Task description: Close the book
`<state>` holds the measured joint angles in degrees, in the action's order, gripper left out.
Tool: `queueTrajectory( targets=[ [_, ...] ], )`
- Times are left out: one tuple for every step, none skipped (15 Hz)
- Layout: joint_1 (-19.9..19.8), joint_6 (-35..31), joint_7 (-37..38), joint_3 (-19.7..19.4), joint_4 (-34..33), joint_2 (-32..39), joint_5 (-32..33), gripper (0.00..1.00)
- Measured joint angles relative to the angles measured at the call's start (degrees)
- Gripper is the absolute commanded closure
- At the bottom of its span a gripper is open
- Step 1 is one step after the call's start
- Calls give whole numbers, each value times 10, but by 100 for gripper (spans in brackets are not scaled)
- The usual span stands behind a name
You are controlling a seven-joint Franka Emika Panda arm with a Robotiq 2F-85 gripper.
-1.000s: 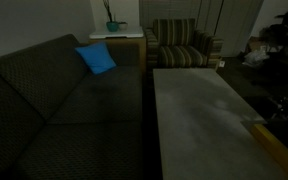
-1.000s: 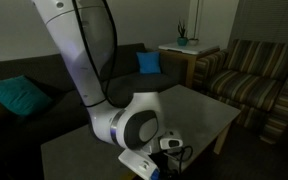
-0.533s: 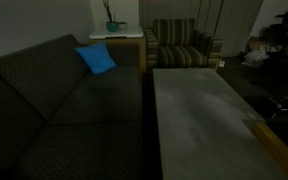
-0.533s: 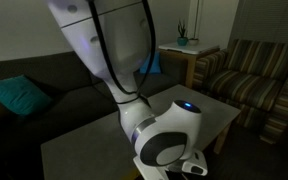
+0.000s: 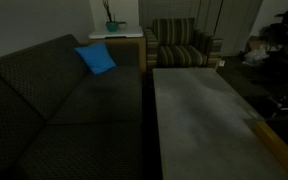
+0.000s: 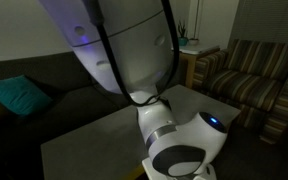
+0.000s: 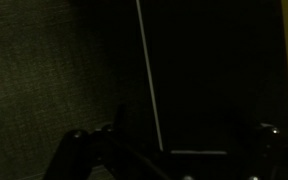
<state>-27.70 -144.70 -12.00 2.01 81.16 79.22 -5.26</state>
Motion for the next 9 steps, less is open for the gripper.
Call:
queueTrajectory(
  targets=[
    [-9, 10, -15, 7, -10, 5, -6, 0],
    [-19, 19, -33, 15, -20, 11, -12, 0],
    [-30, 29, -53, 27, -30, 18, -19, 0],
    [-40, 40, -72, 41, -43, 27, -25, 0],
    [-47, 53, -89, 53, -56, 36, -30, 0],
    [-51, 67, -104, 62, -69, 45, -32, 0],
    [-53, 81, -119, 69, -80, 51, -32, 0],
    [-55, 92, -134, 76, -82, 51, -35, 0],
    [-55, 104, -149, 84, -83, 51, -40, 0]
  ],
)
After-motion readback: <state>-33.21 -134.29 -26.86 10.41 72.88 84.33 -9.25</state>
